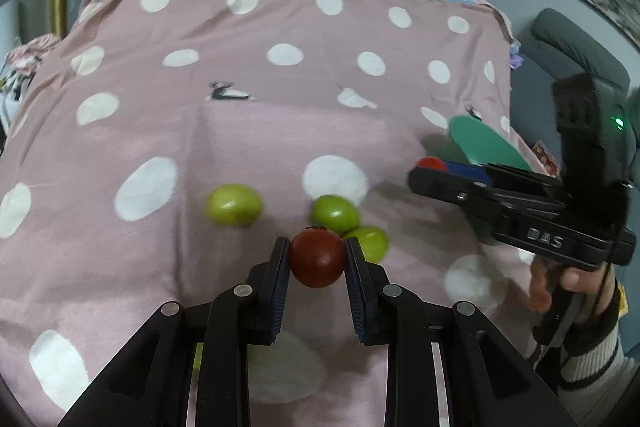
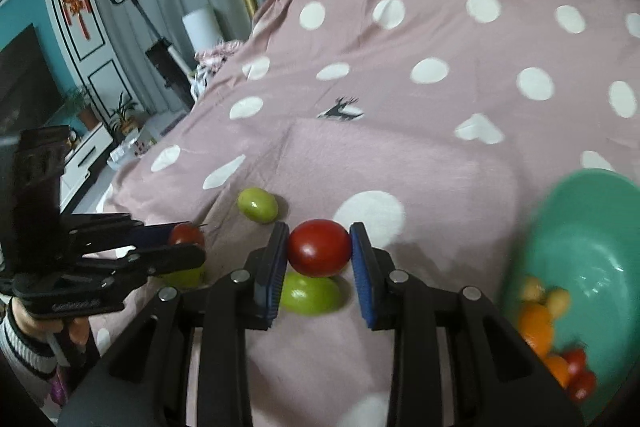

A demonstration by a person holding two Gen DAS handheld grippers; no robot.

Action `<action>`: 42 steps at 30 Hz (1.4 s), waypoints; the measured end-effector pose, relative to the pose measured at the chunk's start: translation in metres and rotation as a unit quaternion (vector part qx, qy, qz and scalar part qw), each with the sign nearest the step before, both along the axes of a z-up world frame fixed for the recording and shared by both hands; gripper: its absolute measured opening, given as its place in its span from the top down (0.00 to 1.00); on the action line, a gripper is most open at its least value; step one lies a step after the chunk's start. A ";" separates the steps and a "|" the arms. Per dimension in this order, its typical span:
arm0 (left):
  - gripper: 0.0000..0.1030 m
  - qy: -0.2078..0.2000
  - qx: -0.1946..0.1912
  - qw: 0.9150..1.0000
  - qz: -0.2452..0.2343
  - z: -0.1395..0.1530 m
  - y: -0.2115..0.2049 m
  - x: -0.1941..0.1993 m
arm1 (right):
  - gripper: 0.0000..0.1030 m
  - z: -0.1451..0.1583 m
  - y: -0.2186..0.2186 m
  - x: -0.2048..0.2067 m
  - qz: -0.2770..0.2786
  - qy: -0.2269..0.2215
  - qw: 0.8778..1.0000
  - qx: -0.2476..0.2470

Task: Organize fruits
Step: 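Carry both cherry tomatoes into the green bowl and open both tools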

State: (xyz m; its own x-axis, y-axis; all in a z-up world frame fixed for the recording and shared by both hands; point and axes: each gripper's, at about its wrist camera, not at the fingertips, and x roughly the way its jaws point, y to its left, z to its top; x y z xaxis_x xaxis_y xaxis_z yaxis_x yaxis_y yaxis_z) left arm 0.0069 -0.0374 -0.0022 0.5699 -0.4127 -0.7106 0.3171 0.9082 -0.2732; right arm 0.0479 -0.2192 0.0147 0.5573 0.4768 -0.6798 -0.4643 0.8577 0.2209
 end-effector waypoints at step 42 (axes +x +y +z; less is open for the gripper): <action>0.74 -0.014 0.101 0.980 -0.172 -0.001 -0.249 0.053 | 0.68 0.004 -0.181 -0.040 -0.224 -0.044 0.972 -0.052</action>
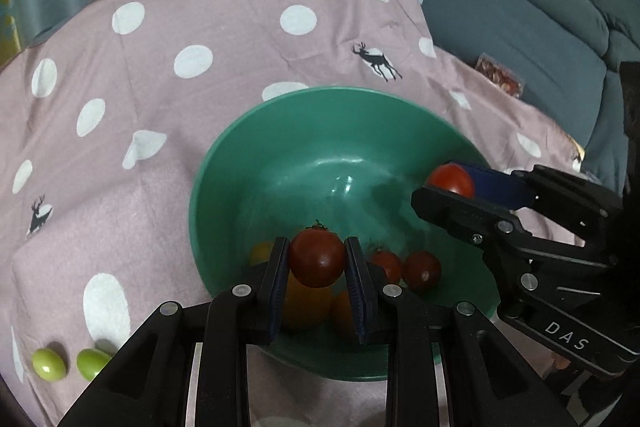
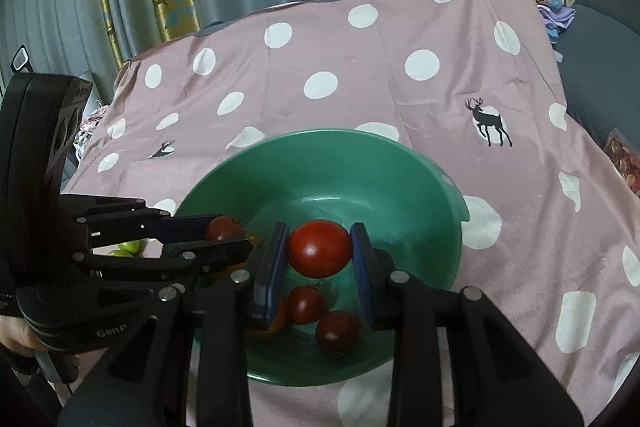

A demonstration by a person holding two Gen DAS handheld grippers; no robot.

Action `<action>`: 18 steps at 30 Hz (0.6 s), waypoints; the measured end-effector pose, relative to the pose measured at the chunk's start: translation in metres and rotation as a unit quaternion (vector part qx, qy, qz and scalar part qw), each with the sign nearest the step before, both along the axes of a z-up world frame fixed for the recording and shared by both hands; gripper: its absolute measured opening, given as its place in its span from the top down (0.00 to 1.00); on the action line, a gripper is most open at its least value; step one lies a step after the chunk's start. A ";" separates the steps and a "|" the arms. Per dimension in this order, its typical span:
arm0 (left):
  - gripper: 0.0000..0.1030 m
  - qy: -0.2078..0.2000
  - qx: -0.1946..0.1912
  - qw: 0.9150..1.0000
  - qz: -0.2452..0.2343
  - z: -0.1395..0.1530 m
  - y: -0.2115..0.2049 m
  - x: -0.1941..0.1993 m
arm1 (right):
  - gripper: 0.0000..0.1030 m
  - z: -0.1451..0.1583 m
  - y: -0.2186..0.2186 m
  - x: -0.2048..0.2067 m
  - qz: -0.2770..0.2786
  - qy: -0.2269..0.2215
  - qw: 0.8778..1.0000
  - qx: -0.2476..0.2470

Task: Organize fruits
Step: 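Carry both cherry tomatoes into the green bowl and open both tools, then return both tools to the green fruits on the sheet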

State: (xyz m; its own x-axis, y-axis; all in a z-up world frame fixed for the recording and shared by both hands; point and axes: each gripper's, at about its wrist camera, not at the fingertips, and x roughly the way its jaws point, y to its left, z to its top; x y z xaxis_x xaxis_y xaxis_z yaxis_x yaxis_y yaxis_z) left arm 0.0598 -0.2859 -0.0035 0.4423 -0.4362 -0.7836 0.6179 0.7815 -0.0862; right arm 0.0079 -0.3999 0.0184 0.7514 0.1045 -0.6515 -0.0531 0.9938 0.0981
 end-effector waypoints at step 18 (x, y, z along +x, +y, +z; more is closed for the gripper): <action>0.53 -0.018 -0.047 0.997 0.052 0.016 0.030 -0.009 | 0.49 0.007 0.001 -0.006 -0.013 -0.030 0.999 0.010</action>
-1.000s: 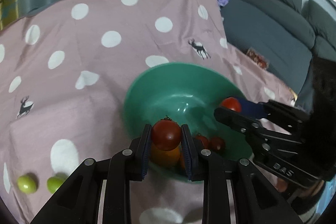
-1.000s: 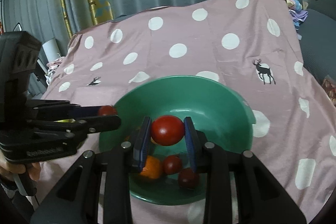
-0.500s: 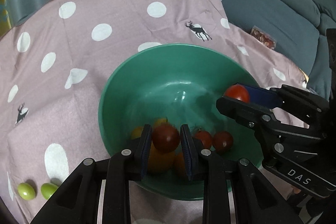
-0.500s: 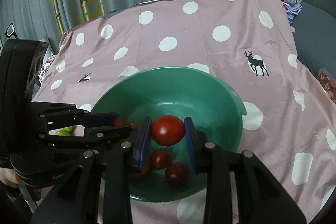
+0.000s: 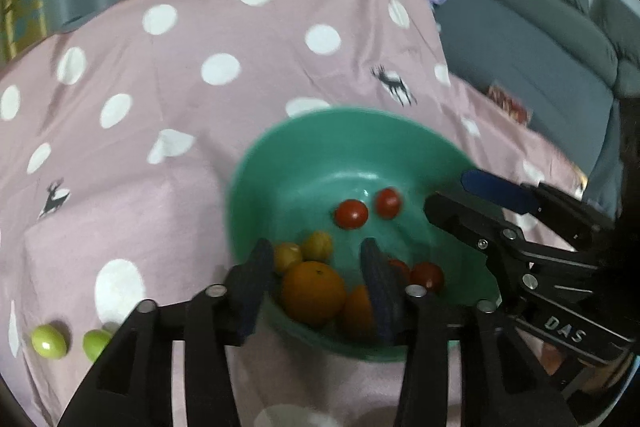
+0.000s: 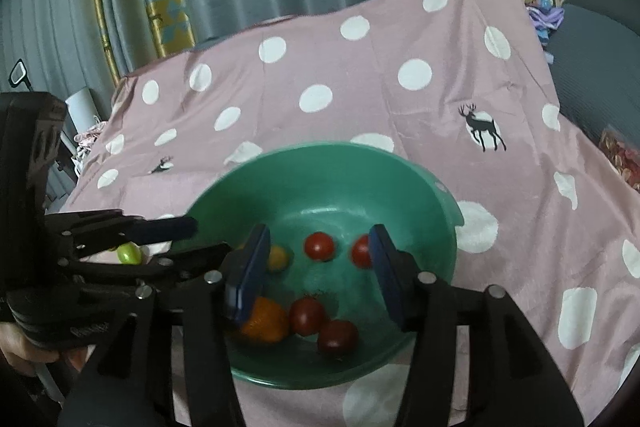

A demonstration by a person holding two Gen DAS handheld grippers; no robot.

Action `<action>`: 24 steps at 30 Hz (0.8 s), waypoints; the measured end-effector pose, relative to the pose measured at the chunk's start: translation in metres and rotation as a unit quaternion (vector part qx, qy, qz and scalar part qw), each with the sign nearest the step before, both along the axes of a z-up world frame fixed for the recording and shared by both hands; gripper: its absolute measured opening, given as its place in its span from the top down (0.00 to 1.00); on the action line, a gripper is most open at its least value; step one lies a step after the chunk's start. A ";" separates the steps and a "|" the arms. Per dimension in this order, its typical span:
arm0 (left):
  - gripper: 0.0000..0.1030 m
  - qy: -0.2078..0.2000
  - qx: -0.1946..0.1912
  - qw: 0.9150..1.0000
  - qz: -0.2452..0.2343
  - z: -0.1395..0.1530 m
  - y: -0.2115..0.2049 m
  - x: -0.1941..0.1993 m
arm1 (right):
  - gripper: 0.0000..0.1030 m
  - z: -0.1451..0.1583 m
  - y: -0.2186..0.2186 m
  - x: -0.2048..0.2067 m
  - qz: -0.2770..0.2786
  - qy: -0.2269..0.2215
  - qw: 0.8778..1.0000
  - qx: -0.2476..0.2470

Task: Organize fruits
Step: 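Return both tools to the green fruits on the sheet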

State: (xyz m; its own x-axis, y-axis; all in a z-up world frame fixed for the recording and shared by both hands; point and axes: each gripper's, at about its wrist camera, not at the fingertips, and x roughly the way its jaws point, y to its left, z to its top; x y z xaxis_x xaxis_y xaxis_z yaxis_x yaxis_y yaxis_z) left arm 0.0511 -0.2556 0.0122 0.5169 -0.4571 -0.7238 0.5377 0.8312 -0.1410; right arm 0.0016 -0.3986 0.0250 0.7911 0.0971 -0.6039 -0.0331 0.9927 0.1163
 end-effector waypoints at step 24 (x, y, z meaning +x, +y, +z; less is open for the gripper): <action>0.18 0.033 -0.054 0.970 0.235 -0.021 0.225 -0.071 | 0.30 -0.032 0.155 -0.009 0.269 0.056 0.961 0.016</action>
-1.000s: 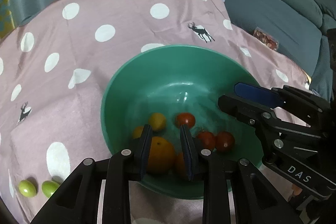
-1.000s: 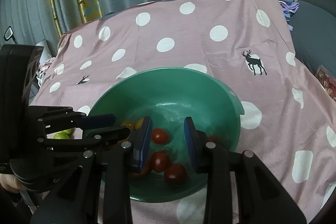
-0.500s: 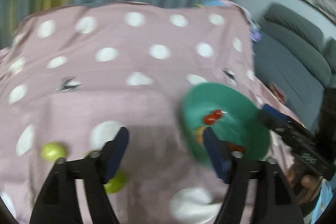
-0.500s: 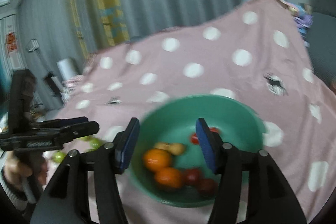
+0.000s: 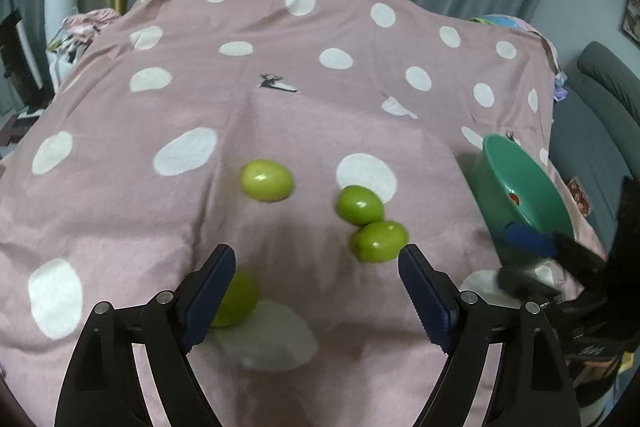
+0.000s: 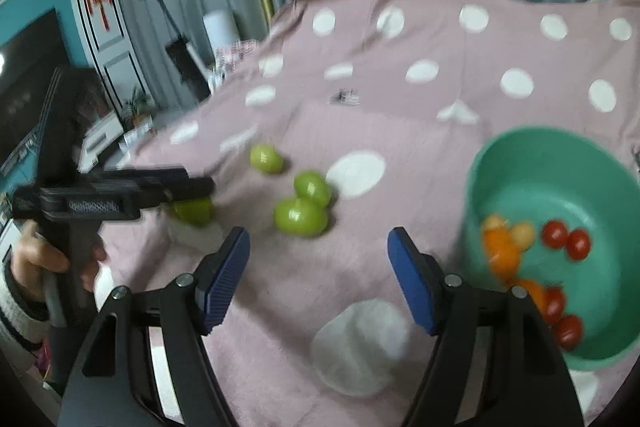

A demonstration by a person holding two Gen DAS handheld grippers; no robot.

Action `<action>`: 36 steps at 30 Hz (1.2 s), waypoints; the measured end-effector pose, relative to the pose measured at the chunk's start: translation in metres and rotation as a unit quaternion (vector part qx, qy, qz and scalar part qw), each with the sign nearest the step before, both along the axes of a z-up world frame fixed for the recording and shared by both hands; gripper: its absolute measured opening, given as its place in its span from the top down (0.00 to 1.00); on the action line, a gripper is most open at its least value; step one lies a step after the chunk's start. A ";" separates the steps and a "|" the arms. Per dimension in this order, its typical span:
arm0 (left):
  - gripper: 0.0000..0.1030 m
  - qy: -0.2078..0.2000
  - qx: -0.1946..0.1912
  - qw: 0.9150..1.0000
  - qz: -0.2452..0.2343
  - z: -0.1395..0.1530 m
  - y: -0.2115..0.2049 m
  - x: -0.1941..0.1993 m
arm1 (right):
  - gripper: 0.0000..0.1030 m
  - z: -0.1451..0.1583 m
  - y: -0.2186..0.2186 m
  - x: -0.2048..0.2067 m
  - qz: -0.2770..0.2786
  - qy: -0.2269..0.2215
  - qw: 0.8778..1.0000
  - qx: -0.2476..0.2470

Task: Organize fruits
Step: 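Return both tools to the green fruits on the sheet, then grasp a green fruit with the right tool while the left tool grasps another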

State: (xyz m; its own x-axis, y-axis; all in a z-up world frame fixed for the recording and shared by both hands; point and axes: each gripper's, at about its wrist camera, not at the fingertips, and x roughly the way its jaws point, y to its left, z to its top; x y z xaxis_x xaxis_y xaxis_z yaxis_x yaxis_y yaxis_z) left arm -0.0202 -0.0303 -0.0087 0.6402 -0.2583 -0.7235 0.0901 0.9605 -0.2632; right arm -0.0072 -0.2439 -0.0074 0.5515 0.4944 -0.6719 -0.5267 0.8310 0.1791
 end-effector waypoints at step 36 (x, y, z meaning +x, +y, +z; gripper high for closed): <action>0.18 -0.006 -0.035 0.998 -0.045 -0.015 0.038 0.007 | 0.50 -0.053 0.086 0.061 -0.039 0.100 0.990 -0.087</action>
State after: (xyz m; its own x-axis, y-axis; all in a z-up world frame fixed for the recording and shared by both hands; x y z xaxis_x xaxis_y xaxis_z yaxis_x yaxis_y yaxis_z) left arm -0.0128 0.0080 -0.0242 0.6201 -0.3642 -0.6948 0.1780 0.9279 -0.3276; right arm 0.0540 -0.1583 -0.0606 0.4309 0.3222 -0.8429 -0.4273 0.8956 0.1239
